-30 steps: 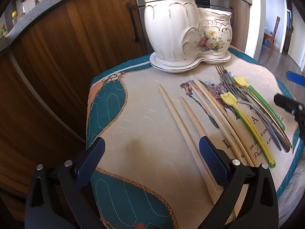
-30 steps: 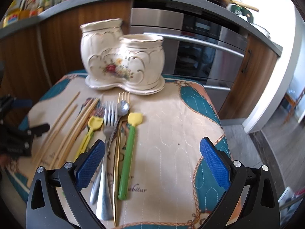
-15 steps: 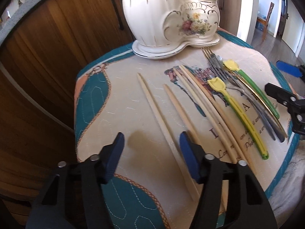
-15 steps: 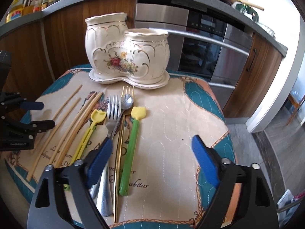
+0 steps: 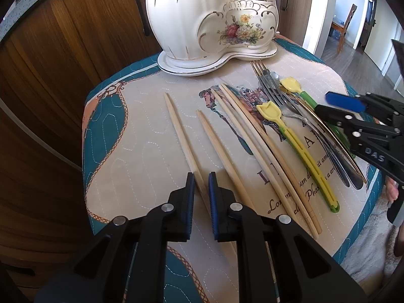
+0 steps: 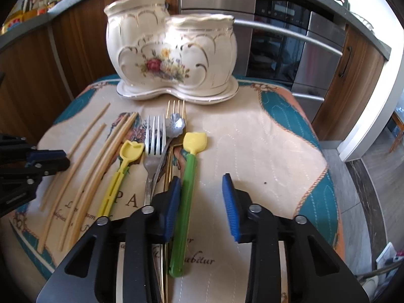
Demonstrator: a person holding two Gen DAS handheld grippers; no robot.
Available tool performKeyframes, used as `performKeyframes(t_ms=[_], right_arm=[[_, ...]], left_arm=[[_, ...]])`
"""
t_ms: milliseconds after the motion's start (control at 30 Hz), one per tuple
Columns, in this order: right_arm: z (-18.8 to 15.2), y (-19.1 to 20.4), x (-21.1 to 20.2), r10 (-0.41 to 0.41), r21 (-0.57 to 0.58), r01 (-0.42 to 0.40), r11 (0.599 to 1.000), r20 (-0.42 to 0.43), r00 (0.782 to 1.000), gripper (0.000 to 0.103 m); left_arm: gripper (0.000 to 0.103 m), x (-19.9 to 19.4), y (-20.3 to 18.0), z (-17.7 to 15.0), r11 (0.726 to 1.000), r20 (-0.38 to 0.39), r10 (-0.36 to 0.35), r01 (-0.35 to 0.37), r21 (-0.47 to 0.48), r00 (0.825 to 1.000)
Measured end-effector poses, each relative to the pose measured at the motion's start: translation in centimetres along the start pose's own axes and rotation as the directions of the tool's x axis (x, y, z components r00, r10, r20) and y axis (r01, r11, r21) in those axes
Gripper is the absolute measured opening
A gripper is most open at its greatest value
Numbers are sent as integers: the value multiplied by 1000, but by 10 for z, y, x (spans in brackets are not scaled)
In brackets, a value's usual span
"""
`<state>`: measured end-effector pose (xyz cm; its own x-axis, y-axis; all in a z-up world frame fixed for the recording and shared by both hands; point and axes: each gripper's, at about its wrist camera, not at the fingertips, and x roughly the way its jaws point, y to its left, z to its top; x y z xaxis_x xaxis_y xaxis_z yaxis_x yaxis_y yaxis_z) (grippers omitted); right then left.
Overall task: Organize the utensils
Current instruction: 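Grasp a chopstick with the left tool while the right tool grasps the green-handled utensil, then lift the chopstick and green utensil and carry both toward the ceramic holder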
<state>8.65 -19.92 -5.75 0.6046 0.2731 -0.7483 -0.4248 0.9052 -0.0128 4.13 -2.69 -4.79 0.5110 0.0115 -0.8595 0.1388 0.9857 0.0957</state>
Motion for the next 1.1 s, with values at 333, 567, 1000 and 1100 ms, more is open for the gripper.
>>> performKeyframes(t_ms=[333, 567, 1000, 1100], right_arm=[[9, 2, 9, 43, 28, -43, 999, -4, 999, 10], [6, -11, -16, 59, 88, -67, 994, 98, 993, 10], [40, -22, -66, 102, 133, -160, 978, 361, 927, 10], [52, -22, -64, 104, 119, -159, 980, 374, 921, 10]], left_arm=[[10, 2, 9, 0, 999, 18, -22, 22, -27, 1000], [6, -1, 21, -5, 997, 57, -39, 43, -65, 998], [6, -41, 35, 9, 993, 231, -76, 94, -69, 970], [6, -49, 36, 12, 994, 239, -78, 92, -52, 968]])
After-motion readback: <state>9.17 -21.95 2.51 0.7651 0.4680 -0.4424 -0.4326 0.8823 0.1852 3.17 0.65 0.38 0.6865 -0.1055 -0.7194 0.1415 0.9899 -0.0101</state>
